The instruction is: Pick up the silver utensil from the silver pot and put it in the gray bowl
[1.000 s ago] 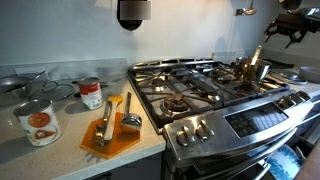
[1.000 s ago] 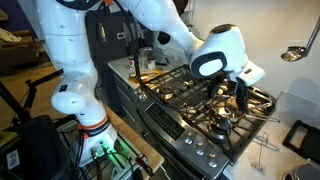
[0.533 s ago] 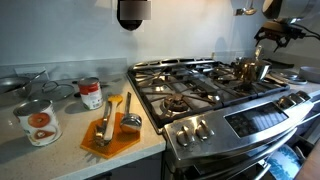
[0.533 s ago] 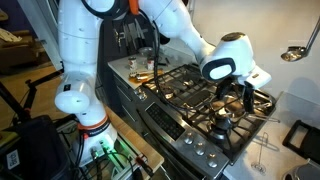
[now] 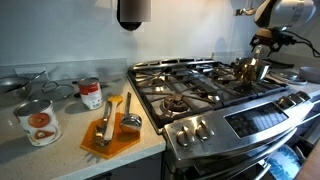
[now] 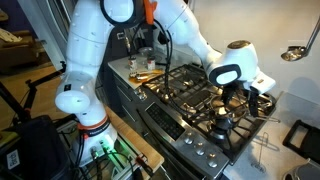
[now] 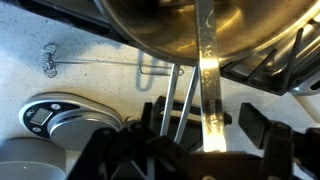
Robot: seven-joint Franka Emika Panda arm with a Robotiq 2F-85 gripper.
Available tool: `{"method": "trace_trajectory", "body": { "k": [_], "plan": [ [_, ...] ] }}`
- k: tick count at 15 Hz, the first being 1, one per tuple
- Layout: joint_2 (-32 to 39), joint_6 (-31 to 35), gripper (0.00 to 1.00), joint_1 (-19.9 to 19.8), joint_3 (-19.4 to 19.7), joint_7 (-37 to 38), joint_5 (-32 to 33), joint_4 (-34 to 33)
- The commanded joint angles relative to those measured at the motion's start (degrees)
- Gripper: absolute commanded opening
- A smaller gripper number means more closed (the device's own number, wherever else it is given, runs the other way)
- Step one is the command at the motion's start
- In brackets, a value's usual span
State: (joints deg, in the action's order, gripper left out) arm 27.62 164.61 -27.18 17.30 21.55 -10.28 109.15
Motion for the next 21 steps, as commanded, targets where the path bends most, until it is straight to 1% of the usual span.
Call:
{"method": "trace_trajectory", "body": {
  "k": [1,2,6,7,8,9,10,11,12,13,18,21],
  "plan": [
    [2.72,-1.84,0.58,0.94,1.10,-1.84,-1.40,-3.11],
    [3.14,-1.75,0.49,1.22,1.35,-1.69,-1.18,-3.43],
    [3.90,-2.08,0.36,1.97,1.91,-1.60,-0.80,-4.39],
    [4.00,-2.00,0.28,2.16,2.05,-1.55,-0.75,-4.48],
    [4.13,-1.85,0.27,2.38,2.25,-1.46,-0.66,-4.57],
    [4.15,-1.86,0.18,2.52,2.36,-1.43,-0.64,-4.63],
    [4.05,-1.42,0.03,2.95,2.79,-1.24,-0.39,-4.37],
    [3.84,-1.25,0.01,3.46,3.35,-0.98,-0.10,-4.03],
    [3.42,-1.04,0.03,4.06,3.95,-0.79,0.24,-3.47],
    [2.60,-0.60,0.00,5.31,5.17,0.00,0.89,-2.37],
    [-0.69,1.85,0.01,11.08,11.12,1.94,3.49,2.00],
    [-2.64,2.98,0.01,13.85,13.99,2.96,4.72,4.28]
  ]
}}
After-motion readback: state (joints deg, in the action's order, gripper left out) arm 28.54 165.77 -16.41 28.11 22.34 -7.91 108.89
